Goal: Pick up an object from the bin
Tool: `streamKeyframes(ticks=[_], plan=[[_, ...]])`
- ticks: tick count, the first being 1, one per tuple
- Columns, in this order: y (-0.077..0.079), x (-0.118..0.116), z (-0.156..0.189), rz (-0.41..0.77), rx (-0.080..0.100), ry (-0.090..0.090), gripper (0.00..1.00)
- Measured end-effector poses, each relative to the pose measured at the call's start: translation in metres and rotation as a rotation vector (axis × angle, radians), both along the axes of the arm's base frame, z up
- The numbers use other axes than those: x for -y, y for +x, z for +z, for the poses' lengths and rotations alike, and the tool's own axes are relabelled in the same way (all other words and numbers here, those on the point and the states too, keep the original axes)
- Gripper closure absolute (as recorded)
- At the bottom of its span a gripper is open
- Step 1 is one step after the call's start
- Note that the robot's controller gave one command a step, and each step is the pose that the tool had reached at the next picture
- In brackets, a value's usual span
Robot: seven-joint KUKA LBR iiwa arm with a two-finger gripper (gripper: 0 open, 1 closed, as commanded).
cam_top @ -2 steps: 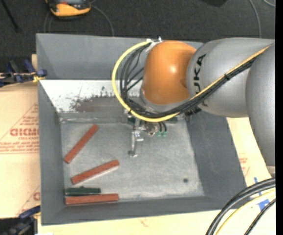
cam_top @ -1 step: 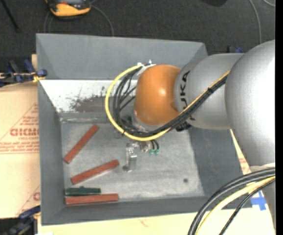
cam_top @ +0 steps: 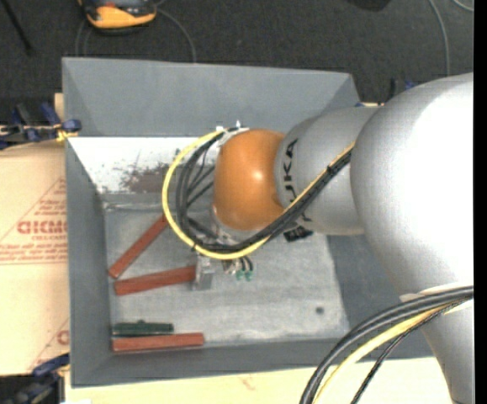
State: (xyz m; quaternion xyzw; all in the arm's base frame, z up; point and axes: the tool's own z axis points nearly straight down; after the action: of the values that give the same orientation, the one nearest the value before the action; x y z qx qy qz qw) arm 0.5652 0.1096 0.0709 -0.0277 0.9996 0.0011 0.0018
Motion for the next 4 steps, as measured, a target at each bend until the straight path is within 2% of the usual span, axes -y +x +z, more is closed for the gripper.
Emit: streamKeyframes(ticks=[1, 2, 3, 4], plan=[[0.0, 0.0, 0.0, 0.0, 0.0, 0.0, 1.0], [0.004, -0.002, 0.023, 0.073, -0.007, -0.004, 1.0], [0.014, -0.025, 0.09, 0.184, -0.003, -0.004, 1.0], [0.022, -0.038, 0.151, 0.169, -0.001, -0.001, 1.0]])
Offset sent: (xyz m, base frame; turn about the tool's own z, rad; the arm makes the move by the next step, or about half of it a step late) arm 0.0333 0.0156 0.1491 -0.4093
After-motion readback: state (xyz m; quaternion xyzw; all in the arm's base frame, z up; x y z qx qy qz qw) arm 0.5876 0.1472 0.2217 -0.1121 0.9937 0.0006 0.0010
